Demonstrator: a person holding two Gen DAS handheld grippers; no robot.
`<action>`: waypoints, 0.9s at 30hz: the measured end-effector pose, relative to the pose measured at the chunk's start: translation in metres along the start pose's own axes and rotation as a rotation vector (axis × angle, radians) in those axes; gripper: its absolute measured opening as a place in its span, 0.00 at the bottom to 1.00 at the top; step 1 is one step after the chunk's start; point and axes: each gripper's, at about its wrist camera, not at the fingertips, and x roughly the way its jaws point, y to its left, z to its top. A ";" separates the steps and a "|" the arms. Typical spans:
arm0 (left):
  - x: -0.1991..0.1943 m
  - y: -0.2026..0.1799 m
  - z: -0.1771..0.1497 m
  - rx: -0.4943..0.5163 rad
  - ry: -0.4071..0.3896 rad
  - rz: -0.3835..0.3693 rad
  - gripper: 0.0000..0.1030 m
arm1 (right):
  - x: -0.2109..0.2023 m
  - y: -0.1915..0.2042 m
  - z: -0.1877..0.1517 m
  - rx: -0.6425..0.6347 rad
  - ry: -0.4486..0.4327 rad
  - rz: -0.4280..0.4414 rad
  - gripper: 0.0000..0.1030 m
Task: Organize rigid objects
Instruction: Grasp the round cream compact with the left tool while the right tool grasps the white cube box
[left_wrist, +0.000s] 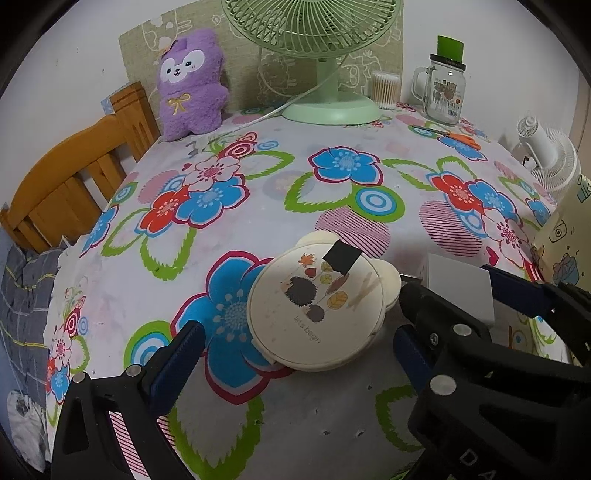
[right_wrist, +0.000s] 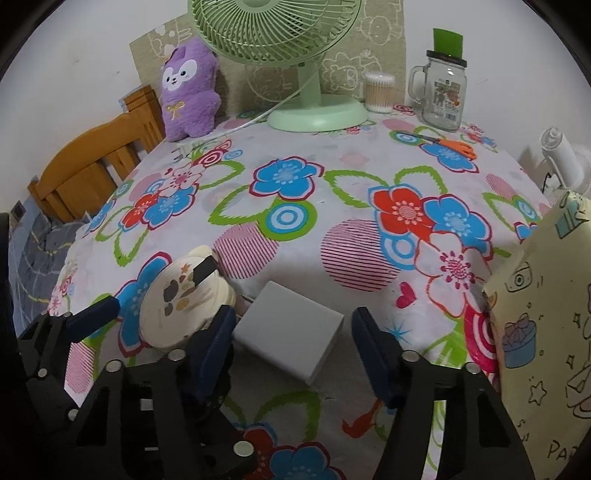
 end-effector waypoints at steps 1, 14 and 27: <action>0.000 0.000 0.000 0.001 -0.002 0.000 1.00 | 0.000 0.000 0.000 -0.004 -0.002 -0.008 0.61; 0.006 -0.004 0.010 0.015 -0.008 0.010 1.00 | -0.003 -0.021 0.001 0.044 -0.010 -0.063 0.61; 0.006 -0.006 0.013 0.007 -0.012 -0.035 0.81 | -0.004 -0.027 0.004 0.070 -0.013 -0.066 0.61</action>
